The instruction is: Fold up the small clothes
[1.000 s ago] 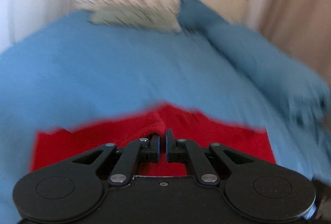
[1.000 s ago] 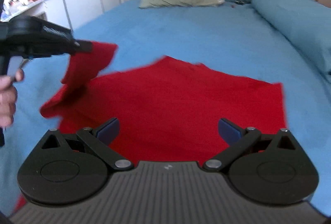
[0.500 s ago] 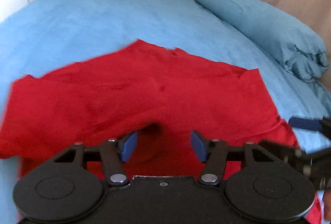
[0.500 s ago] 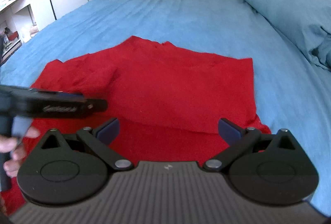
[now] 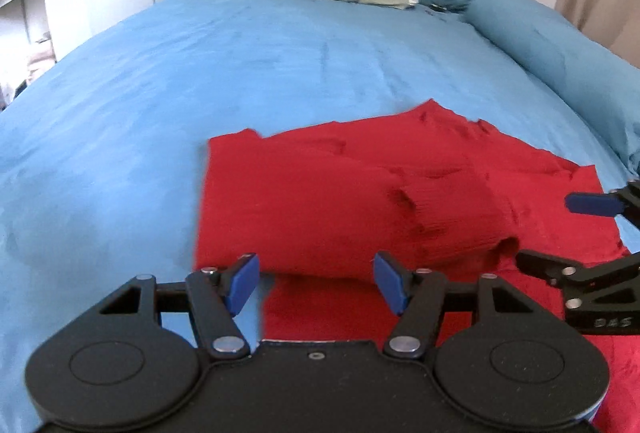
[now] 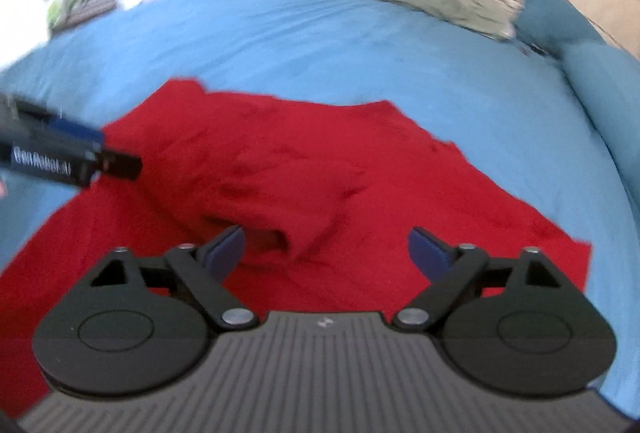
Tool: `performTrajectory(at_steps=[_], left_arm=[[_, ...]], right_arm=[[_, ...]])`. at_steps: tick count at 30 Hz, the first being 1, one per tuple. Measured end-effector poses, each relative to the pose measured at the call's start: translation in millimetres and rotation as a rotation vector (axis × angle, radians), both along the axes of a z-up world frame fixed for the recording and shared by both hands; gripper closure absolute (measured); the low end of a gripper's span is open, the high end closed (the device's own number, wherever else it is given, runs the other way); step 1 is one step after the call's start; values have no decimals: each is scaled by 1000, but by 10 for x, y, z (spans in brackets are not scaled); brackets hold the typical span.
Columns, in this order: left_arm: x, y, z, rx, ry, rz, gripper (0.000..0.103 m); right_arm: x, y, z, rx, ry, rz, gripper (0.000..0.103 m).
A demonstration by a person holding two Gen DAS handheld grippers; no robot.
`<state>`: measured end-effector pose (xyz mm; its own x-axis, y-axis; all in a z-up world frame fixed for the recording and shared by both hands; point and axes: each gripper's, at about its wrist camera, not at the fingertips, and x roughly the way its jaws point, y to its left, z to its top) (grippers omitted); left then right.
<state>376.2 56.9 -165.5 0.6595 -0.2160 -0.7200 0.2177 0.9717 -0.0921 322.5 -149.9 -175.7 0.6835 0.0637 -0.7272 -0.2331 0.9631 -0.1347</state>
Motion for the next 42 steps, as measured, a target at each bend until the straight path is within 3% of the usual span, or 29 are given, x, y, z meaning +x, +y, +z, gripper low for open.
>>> performTrajectory(at_steps=[14,16,18,21,25,29,33,37,42], left_arm=[[-79,299,-100,-23,12,41,35],[-88,320,-112,-26,12,42,35],[-97,310,-132,-19,10,40,35],[-101,300,-158,-7,15,37,35],[-97,308,-148,-3,16,31,35],[-45,279,-167,22,17,19,35],[18,221,-266,61,30,21,35],[35,193,-313,86,20,29,35],[94,144,-332,108,10,27,35]], right_arm=[[229,782,-490,-346,0,214,33],[223,847,-521,-379,-17,241,40],[211,891,-539,-393,-23,262,60],[242,912,-570,-406,-22,269,78],[303,726,-395,-311,-42,190,81],[432,328,-69,-215,-104,39,82],[533,-61,156,-267,-194,-76,82],[557,-441,285,-258,-223,-175,82],[500,-939,133,-276,-195,-333,82]])
